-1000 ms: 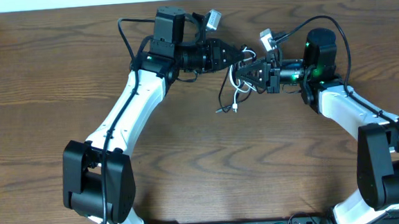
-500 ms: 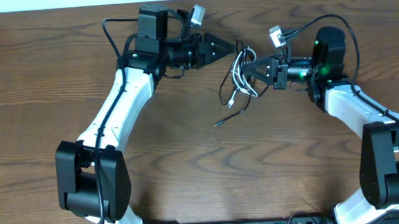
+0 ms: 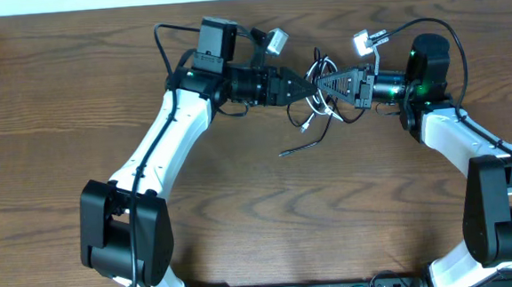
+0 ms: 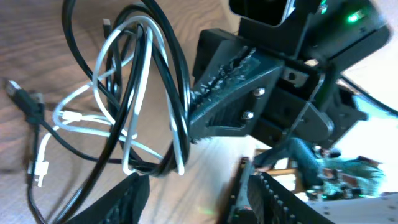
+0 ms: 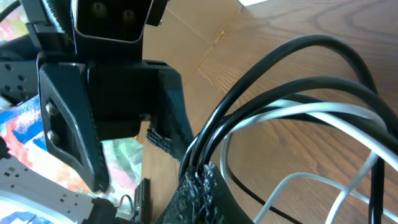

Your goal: Untangle cables

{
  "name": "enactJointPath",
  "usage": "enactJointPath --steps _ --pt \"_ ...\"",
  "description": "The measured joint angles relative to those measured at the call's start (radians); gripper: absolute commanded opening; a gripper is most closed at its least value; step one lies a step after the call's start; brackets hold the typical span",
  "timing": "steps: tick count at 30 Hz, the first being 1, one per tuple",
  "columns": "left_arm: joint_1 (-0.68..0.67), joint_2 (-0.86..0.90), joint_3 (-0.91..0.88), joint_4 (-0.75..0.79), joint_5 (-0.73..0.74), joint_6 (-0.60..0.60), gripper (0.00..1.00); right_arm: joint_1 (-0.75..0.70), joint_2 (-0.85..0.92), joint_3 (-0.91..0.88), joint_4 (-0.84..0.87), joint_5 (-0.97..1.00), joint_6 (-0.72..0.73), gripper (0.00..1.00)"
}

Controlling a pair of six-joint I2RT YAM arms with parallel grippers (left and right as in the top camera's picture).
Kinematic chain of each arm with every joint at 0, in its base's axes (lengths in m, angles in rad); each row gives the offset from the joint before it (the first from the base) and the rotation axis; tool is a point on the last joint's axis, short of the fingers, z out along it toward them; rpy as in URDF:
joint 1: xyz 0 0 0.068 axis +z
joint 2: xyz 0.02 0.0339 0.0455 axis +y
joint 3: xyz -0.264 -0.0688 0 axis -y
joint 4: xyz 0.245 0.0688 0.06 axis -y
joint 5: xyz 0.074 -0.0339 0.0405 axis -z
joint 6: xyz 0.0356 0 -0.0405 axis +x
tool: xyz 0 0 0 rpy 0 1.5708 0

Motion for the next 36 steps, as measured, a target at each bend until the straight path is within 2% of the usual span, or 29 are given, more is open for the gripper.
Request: enactJointPath --steps 13,14,17,25,30,35,36 --pt "-0.023 0.0 0.0 0.0 -0.079 0.026 0.58 0.0 0.0 0.0 0.0 -0.034 0.011 0.01" --pt "-0.023 0.0 0.0 0.0 -0.082 0.027 0.57 0.0 0.0 0.0 0.0 -0.038 0.01 0.01" --pt "-0.023 0.0 0.0 0.0 -0.091 0.031 0.43 0.0 0.0 0.0 0.0 -0.05 0.011 0.01" --pt "-0.023 0.0 0.0 0.001 -0.093 0.032 0.41 0.013 0.0 0.0 0.0 -0.061 0.011 0.01" --pt "-0.023 0.0 0.0 0.001 -0.093 0.033 0.27 0.031 0.0 0.0 0.0 -0.061 0.011 0.01" --pt "-0.025 0.0 0.0 0.001 -0.091 0.032 0.23 0.032 0.0 0.0 -0.003 -0.057 0.011 0.01" --pt "-0.025 0.0 0.0 0.001 -0.091 0.032 0.19 0.032 0.0 0.0 -0.003 -0.056 0.011 0.01"
